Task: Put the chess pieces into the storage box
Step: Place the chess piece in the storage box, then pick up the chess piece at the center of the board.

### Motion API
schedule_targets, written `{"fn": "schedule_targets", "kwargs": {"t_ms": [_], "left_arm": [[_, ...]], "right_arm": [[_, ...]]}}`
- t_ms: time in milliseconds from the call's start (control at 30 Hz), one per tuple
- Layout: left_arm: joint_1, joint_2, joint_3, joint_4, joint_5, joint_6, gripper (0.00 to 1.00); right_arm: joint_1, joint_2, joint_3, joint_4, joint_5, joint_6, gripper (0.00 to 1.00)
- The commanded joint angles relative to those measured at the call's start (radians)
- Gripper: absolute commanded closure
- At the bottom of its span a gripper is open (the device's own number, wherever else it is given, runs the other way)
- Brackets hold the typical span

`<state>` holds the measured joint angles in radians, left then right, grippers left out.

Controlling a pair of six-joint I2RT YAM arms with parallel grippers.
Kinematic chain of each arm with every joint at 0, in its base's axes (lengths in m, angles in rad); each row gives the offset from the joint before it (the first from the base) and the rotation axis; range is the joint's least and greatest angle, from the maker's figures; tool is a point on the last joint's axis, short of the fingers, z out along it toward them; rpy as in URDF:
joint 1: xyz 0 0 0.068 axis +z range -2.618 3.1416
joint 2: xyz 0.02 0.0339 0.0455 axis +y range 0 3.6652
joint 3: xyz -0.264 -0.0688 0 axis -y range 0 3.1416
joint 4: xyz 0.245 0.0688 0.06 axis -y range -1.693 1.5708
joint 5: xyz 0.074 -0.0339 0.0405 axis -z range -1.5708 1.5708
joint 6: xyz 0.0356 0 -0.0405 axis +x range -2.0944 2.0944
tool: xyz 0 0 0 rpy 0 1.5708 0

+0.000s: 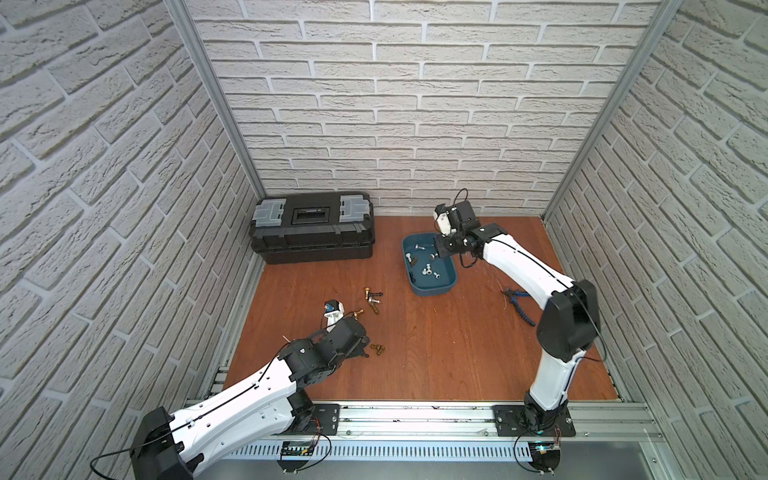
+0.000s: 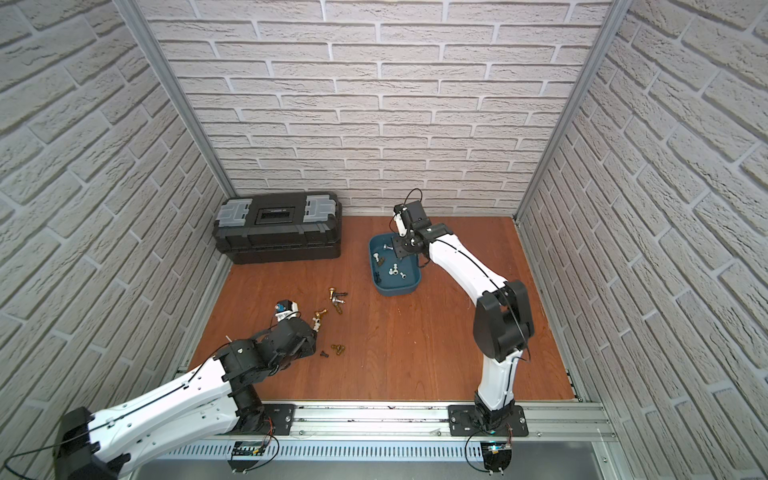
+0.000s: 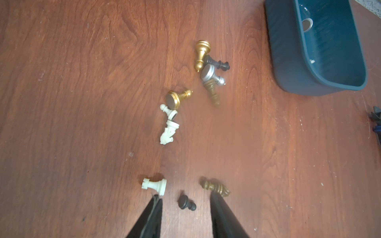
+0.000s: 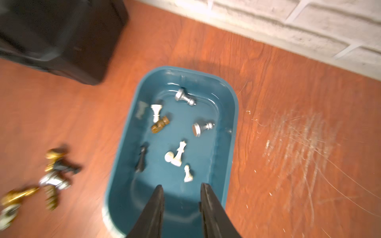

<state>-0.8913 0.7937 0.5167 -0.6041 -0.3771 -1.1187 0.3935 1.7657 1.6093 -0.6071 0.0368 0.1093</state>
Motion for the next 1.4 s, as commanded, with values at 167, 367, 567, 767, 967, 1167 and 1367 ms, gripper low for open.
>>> {"fn": "schedule_targets", "kwargs": {"t_ms": [167,367,567,767,967,1167,1367], "left_arm": [[0.004,0.082,-0.004,0.017,-0.011,-0.013,0.53],[0.005,0.147,-0.011,0.091,0.039,-0.013,0.54],[0.005,0.18,-0.05,0.148,0.071,-0.036,0.54],[0.019,0.211,-0.072,0.23,0.112,-0.037,0.57],[0.018,0.266,-0.042,0.254,0.129,-0.02,0.58],[0.019,0.298,-0.065,0.337,0.172,-0.042,0.6],[0.017,0.31,-0.091,0.385,0.181,-0.07,0.6]], "right_arm": [[0.147,-0.36,-0.447,0.172,-0.175,0.14,0.66],[0.348,-0.418,-0.628,0.27,-0.243,0.201,0.74],[0.467,-0.36,-0.737,0.425,-0.276,0.285,0.65],[0.55,-0.2,-0.705,0.488,-0.276,0.249,0.61],[0.602,-0.08,-0.656,0.517,-0.237,0.163,0.58],[0.629,0.021,-0.614,0.518,-0.175,0.14,0.54],[0.645,0.061,-0.616,0.545,-0.08,0.158,0.53]]}}
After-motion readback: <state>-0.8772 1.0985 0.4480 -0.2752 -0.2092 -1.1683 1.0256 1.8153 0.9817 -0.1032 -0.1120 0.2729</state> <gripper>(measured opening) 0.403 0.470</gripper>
